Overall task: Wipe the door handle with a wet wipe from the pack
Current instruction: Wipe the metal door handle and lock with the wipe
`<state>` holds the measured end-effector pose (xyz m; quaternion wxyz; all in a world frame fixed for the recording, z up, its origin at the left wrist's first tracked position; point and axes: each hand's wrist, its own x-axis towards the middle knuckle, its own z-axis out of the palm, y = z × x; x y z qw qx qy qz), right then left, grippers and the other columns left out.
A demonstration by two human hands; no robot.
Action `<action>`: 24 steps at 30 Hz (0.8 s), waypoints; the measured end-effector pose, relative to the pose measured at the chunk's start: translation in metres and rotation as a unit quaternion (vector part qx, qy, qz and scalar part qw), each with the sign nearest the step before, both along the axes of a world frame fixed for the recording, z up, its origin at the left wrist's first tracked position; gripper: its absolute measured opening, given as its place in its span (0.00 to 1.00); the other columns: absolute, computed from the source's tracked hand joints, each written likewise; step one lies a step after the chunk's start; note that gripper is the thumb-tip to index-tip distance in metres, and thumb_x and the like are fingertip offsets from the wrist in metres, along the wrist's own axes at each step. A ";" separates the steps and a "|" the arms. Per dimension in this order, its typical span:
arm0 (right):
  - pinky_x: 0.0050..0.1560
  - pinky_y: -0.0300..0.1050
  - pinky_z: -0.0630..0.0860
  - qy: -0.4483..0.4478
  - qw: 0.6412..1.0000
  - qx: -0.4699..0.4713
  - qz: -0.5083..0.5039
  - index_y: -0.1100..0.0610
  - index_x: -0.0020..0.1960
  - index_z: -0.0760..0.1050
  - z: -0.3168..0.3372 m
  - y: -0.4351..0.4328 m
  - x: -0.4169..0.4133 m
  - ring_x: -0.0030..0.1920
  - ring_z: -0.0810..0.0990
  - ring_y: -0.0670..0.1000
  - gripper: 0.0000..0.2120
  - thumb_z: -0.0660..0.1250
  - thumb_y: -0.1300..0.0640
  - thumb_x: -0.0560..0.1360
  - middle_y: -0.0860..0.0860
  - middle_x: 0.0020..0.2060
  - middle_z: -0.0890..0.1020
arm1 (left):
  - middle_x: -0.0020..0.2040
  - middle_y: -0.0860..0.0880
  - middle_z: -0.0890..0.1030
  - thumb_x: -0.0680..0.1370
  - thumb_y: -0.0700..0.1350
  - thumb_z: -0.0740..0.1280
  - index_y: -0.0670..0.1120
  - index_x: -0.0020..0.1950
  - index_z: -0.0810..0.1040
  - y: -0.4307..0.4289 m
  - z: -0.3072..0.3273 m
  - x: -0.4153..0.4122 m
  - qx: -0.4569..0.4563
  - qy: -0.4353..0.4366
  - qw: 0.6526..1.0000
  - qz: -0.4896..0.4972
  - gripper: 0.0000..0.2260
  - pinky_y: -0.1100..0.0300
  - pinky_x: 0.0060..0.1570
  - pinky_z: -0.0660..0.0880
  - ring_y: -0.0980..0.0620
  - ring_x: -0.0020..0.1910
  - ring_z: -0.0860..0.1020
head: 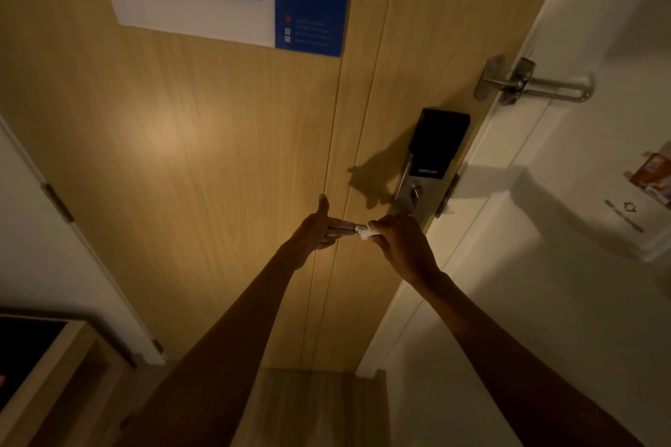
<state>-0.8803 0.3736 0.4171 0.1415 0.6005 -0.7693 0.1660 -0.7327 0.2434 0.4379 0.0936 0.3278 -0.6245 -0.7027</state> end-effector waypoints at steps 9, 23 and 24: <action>0.50 0.45 0.77 0.000 0.999 -0.029 -0.020 0.55 0.52 0.80 -0.014 -0.016 0.016 0.53 0.78 0.53 0.08 0.70 0.55 0.74 0.50 0.44 0.84 | 0.59 0.43 0.83 0.80 0.63 0.37 0.43 0.57 0.83 -0.011 -0.002 0.004 -0.006 0.013 1.000 -0.025 0.39 0.51 0.70 0.67 0.48 0.64 0.76; 0.48 0.44 0.80 -0.078 0.995 0.060 0.023 0.55 0.52 0.82 0.014 -0.028 -0.002 0.43 0.83 0.47 0.10 0.66 0.51 0.77 0.50 0.43 0.85 | 0.59 0.42 0.82 0.79 0.64 0.35 0.41 0.59 0.82 -0.018 -0.002 0.004 0.009 0.016 0.999 -0.038 0.41 0.55 0.66 0.69 0.50 0.60 0.77; 0.47 0.45 0.81 -0.068 0.996 0.057 0.018 0.54 0.52 0.82 0.012 -0.028 -0.001 0.43 0.83 0.47 0.10 0.66 0.50 0.77 0.50 0.43 0.85 | 0.58 0.42 0.83 0.79 0.64 0.35 0.41 0.58 0.82 -0.019 -0.004 0.003 0.013 0.020 0.999 -0.032 0.41 0.56 0.65 0.70 0.50 0.59 0.78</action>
